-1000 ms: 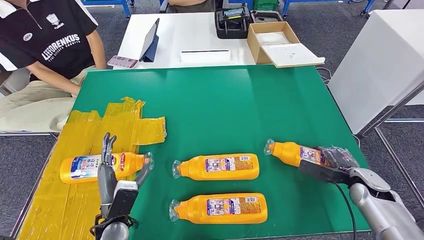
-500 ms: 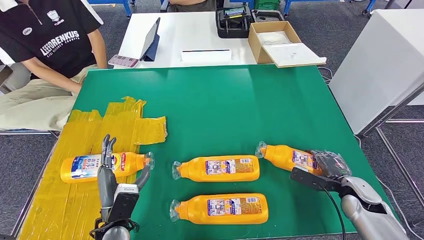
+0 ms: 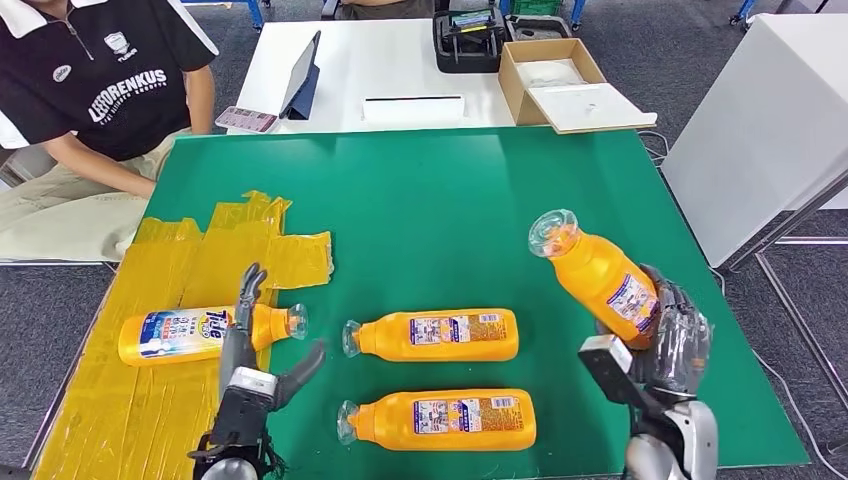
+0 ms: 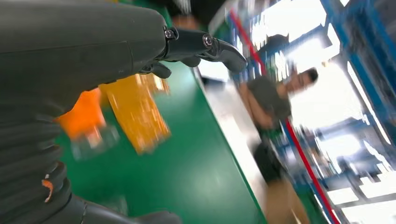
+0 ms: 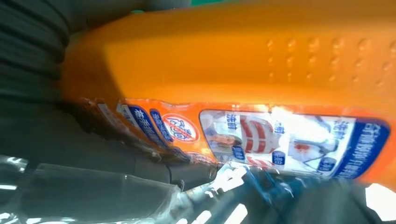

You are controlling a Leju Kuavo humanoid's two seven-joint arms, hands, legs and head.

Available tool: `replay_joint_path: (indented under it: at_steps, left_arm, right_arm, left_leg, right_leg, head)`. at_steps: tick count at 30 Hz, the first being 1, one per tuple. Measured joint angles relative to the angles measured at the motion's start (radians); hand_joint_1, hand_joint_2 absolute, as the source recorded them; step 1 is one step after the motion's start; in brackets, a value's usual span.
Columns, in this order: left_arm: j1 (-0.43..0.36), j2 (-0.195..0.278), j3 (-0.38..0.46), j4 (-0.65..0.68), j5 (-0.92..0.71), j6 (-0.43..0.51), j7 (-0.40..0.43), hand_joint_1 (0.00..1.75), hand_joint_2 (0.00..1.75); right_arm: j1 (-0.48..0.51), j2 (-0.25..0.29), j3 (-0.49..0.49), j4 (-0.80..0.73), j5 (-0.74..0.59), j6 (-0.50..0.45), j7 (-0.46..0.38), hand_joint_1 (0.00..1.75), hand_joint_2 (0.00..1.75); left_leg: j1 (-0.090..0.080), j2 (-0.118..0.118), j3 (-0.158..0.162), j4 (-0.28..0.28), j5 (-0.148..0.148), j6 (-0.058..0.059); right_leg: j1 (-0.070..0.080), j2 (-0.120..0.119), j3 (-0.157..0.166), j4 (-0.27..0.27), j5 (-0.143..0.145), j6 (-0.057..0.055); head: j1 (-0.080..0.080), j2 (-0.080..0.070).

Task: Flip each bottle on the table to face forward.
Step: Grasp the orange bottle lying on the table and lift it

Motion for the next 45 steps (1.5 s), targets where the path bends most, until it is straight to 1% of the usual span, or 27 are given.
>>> replay_joint_path:
  at_steps: [1,3,5,7,10,12,14,18,26,31,35,37,39,42,45]
  left_arm:
    - [-0.005,0.000,-0.018,-0.012,0.023,-0.040,0.014,0.00,1.75]
    - [-0.015,0.000,-0.053,-0.036,0.039,-0.089,0.044,0.00,1.75]
    - [-0.024,0.000,-0.085,-0.057,0.030,-0.106,0.069,0.00,1.75]
    - [-0.031,0.000,-0.106,-0.073,0.017,-0.109,0.085,0.00,1.75]
    - [-0.040,0.002,-0.120,-0.088,0.035,-0.136,0.101,0.00,1.75]
    - [-0.048,0.004,-0.125,-0.090,0.079,-0.178,0.108,0.00,1.75]
    - [-0.056,0.007,-0.131,-0.090,0.107,-0.212,0.112,0.00,1.75]
    - [-0.075,0.012,-0.152,-0.090,0.150,-0.262,0.123,0.00,1.75]
    - [-0.105,0.017,-0.194,-0.090,0.191,-0.279,0.126,0.00,1.75]
    - [-0.112,0.017,-0.217,-0.090,0.346,-0.348,0.134,0.00,1.75]
    - [-0.114,0.018,-0.224,-0.090,0.412,-0.361,0.133,0.00,1.75]
    - [-0.116,0.019,-0.224,-0.090,0.444,-0.362,0.131,0.00,1.75]
    - [-0.117,0.019,-0.223,-0.092,0.474,-0.355,0.124,0.00,1.75]
    - [-0.117,0.019,-0.221,-0.103,0.498,-0.340,0.117,0.00,1.75]
    - [-0.117,0.016,-0.220,-0.110,0.494,-0.337,0.116,0.00,1.75]
  right_arm:
    - [0.012,0.046,-0.009,-0.025,0.033,-0.012,-0.045,1.75,1.75]
    - [0.030,0.142,-0.039,-0.070,0.115,-0.014,-0.127,1.75,1.75]
    - [0.040,0.234,-0.084,-0.115,0.189,-0.015,-0.192,1.75,1.75]
    - [0.044,0.311,-0.137,-0.160,0.228,-0.015,-0.239,1.75,1.75]
    - [0.046,0.402,-0.218,-0.222,0.222,-0.015,-0.309,1.75,1.75]
    - [0.044,0.446,-0.251,-0.249,0.185,-0.015,-0.361,1.75,1.75]
    - [0.038,0.476,-0.263,-0.260,0.135,-0.015,-0.401,1.75,1.75]
    - [0.006,0.506,-0.250,-0.252,0.047,-0.015,-0.424,1.75,1.75]
    - [-0.047,0.533,-0.213,-0.200,0.038,-0.015,-0.427,1.75,1.75]
    - [-0.079,0.536,-0.185,-0.132,0.013,-0.015,-0.427,1.75,1.75]
    - [-0.096,0.533,-0.158,-0.083,-0.036,-0.015,-0.427,1.75,1.75]
    - [-0.108,0.527,-0.134,-0.044,-0.096,-0.014,-0.428,1.75,1.75]
    - [-0.124,0.515,-0.094,0.002,-0.209,-0.008,-0.419,1.75,1.75]
    - [-0.145,0.487,0.010,0.069,-0.385,0.028,-0.372,1.75,1.75]
    - [-0.164,0.471,0.117,0.131,-0.470,0.092,-0.339,1.75,1.75]
  left_leg:
    - [0.000,0.000,0.000,0.000,0.000,0.000]
    - [0.001,0.000,0.000,0.000,0.000,-0.001]
    - [0.001,0.000,0.000,0.000,0.001,-0.002]
    - [0.001,0.000,0.000,0.000,0.002,-0.003]
    - [0.000,0.000,0.000,0.000,0.002,-0.004]
    - [0.000,0.000,0.000,0.000,0.002,-0.004]
    - [-0.001,0.000,0.000,0.000,0.002,-0.004]
    - [-0.002,0.000,-0.001,0.000,0.003,-0.004]
    - [-0.001,0.000,-0.001,0.000,0.003,-0.003]
    - [-0.001,0.000,-0.001,0.000,0.003,-0.003]
    - [-0.001,0.000,-0.001,0.000,0.003,-0.004]
    - [-0.001,0.000,-0.001,0.000,0.003,-0.004]
    - [-0.001,0.000,-0.002,0.000,0.003,-0.004]
    - [-0.001,0.000,-0.002,0.000,0.003,-0.004]
    - [-0.001,0.000,-0.002,0.000,0.003,-0.004]
  right_leg:
    - [0.000,0.000,0.000,0.000,0.000,0.000]
    - [0.001,0.000,0.000,0.000,0.000,0.000]
    - [0.001,0.000,-0.001,0.000,0.000,0.000]
    - [0.001,0.000,-0.001,0.000,0.000,0.000]
    - [0.001,0.000,-0.001,0.000,0.000,0.000]
    - [0.001,0.000,-0.001,0.000,0.000,0.000]
    - [0.001,0.000,-0.001,0.000,0.000,0.000]
    - [0.000,0.000,-0.001,0.000,0.000,0.000]
    - [-0.002,0.000,-0.001,0.000,0.000,0.000]
    - [-0.001,0.000,-0.001,0.000,0.000,0.000]
    - [-0.001,0.000,-0.001,0.000,0.000,0.000]
    - [-0.001,0.000,-0.001,0.000,0.000,0.000]
    - [-0.001,0.000,-0.001,0.000,0.000,0.000]
    - [-0.001,0.000,-0.002,0.001,0.000,0.000]
    - [-0.001,0.000,-0.002,0.001,0.000,0.000]
  head:
    - [0.000,0.000]
    - [0.000,0.000]
    - [0.000,0.000]
    - [0.000,0.000]
    - [0.000,0.000]
    - [0.000,0.000]
    - [0.000,0.000]
    - [0.000,0.000]
    - [0.000,0.000]
    - [0.000,0.000]
    - [0.000,0.000]
    - [0.000,0.000]
    - [0.001,0.000]
    - [0.000,0.000]
    - [0.000,0.000]
